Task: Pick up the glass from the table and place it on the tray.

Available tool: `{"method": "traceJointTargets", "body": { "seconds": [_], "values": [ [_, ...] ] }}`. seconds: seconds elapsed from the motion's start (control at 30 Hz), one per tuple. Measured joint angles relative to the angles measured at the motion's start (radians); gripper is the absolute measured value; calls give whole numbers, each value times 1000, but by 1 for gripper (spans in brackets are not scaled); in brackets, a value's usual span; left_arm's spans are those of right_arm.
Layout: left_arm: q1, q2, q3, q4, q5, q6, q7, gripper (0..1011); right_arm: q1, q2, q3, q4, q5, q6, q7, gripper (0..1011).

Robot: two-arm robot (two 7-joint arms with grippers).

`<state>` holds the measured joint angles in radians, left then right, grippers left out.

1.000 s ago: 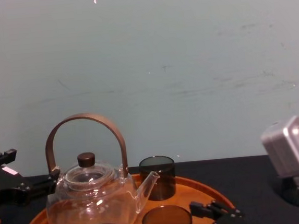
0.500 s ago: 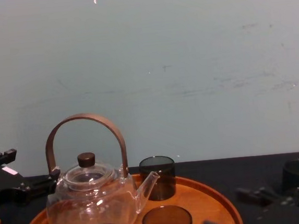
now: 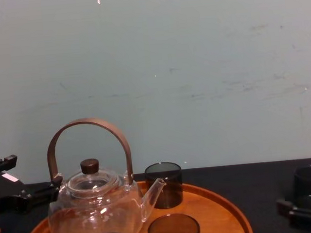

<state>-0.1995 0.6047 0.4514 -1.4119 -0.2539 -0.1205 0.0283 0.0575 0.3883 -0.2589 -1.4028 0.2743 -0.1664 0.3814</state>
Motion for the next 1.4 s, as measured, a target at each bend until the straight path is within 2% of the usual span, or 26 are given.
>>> {"method": "traceJointTargets", "body": {
  "seconds": [0.27, 0.83, 1.13, 1.4],
  "values": [
    [0, 0, 0, 0, 0, 0, 0, 1010, 8, -10, 50, 43, 11, 12, -20, 1002],
    [0, 0, 0, 0, 0, 0, 0, 1010, 38, -27, 112, 118, 28, 39, -36, 1002],
    [0, 0, 0, 0, 0, 0, 0, 1010, 78, -36, 129, 170, 20, 44, -45, 1002],
    [0, 0, 0, 0, 0, 0, 0, 1009, 124, -45, 123, 217, 1, 43, -38, 1002]
  ]
}}
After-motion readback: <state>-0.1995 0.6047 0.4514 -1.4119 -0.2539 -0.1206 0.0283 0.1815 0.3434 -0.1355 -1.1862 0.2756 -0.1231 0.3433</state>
